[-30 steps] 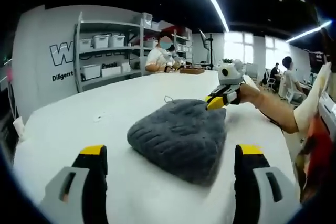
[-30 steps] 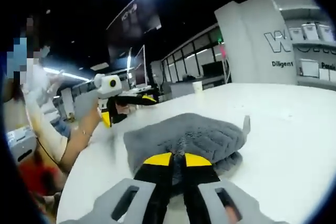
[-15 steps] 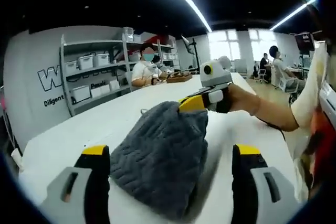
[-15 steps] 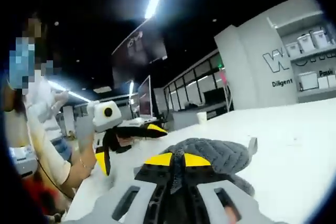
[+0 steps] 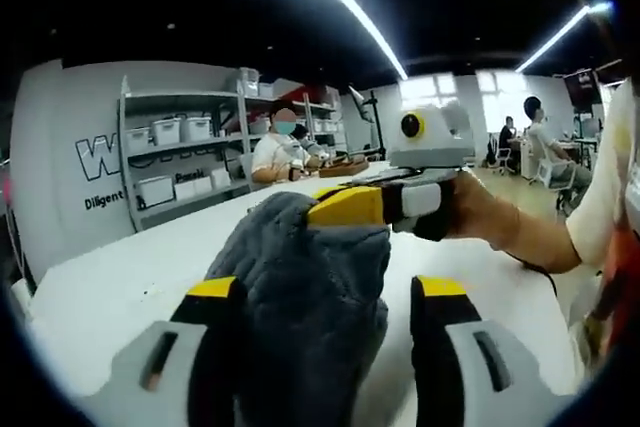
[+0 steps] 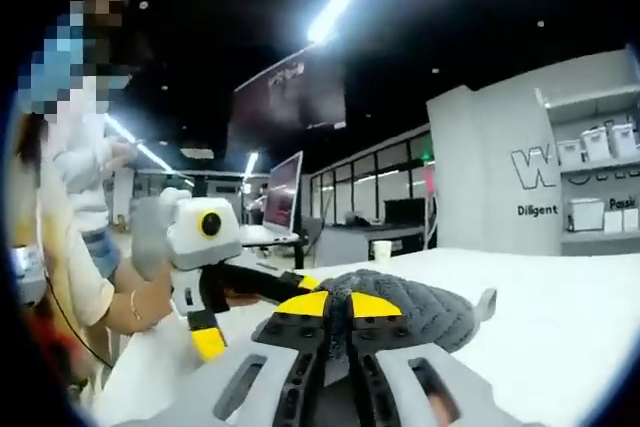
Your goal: Open the folded towel by lifting each exposed corner and separating the folded layers until the towel lies flat within the target outline without major curled edges
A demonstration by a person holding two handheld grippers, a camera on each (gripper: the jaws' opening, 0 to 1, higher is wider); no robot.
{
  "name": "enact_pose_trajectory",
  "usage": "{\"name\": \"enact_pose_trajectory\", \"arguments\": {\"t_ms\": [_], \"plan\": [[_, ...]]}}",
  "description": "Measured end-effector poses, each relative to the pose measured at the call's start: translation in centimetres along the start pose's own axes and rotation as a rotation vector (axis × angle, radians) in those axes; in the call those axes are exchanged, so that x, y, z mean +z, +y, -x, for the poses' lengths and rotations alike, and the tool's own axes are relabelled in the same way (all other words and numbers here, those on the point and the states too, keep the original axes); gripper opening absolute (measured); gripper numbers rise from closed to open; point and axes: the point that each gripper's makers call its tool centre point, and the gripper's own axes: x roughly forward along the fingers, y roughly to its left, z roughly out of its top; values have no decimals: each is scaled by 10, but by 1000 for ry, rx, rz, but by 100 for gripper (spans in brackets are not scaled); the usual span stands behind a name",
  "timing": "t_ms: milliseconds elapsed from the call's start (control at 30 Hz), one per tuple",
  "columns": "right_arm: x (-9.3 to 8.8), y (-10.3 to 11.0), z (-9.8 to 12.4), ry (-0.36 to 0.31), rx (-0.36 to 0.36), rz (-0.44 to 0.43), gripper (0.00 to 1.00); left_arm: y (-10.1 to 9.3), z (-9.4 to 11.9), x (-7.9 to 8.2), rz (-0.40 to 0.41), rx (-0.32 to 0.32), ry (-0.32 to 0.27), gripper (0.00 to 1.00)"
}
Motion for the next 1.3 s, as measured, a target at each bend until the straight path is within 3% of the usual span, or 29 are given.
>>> {"name": "enact_pose_trajectory", "arguments": {"t_ms": [200, 400, 467, 633, 867, 933, 1067, 1100, 1200, 1300], "plan": [[0, 24, -12, -2, 72, 88, 0, 6, -4, -4, 48, 28, -27, 48], [-1, 22, -11, 1, 71, 87, 4, 9, -4, -4, 59, 40, -42, 31], [-1, 21, -11, 1, 72, 77, 9, 12, -4, -4, 49, 55, -51, 22], [1, 25, -12, 0, 81, 70, 19, 21, 0, -3, 50, 93, -73, 17], [7, 27, -5, -1, 91, 87, 47, 40, 15, 6, 88, 159, -126, 16], [8, 20, -4, 5, 58, 96, 57, 48, 20, 8, 113, 192, -147, 16], [2, 15, -2, 44, 37, 105, 76, 63, 30, 7, 152, 261, -172, 16], [-8, 9, -1, 103, 17, 95, 79, 67, 33, 7, 153, 282, -175, 16], [-16, 3, -1, 147, -15, 95, 95, 75, 41, 9, 136, 327, -174, 16], [-24, 2, -1, 186, -22, 98, 100, 86, 50, 9, 157, 375, -181, 16]]}}
